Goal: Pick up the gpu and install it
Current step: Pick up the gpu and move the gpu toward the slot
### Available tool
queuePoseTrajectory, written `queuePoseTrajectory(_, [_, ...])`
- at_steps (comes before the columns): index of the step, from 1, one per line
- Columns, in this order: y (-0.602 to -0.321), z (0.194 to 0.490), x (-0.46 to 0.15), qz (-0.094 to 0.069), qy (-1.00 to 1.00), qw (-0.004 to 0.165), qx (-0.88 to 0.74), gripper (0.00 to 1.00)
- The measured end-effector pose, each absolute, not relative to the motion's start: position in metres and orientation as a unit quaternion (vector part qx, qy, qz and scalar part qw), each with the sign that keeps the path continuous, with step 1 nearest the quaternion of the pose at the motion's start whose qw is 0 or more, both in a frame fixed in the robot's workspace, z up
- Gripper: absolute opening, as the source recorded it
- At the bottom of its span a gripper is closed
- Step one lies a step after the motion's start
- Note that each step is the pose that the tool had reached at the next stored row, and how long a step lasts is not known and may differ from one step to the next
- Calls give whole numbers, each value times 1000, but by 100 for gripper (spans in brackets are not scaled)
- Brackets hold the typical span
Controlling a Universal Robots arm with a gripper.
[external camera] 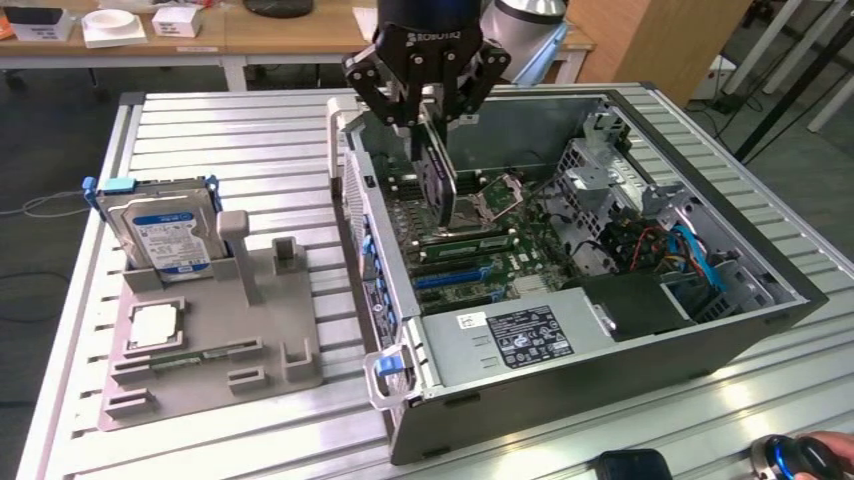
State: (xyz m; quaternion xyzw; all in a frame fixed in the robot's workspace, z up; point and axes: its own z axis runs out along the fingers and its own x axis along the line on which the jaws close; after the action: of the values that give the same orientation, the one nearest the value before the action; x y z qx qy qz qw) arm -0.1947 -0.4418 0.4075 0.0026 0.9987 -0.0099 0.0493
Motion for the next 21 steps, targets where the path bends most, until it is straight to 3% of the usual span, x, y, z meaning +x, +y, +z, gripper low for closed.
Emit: queuePoseTrajectory(21, [-437,407,-159,-45,998,40,2,30])
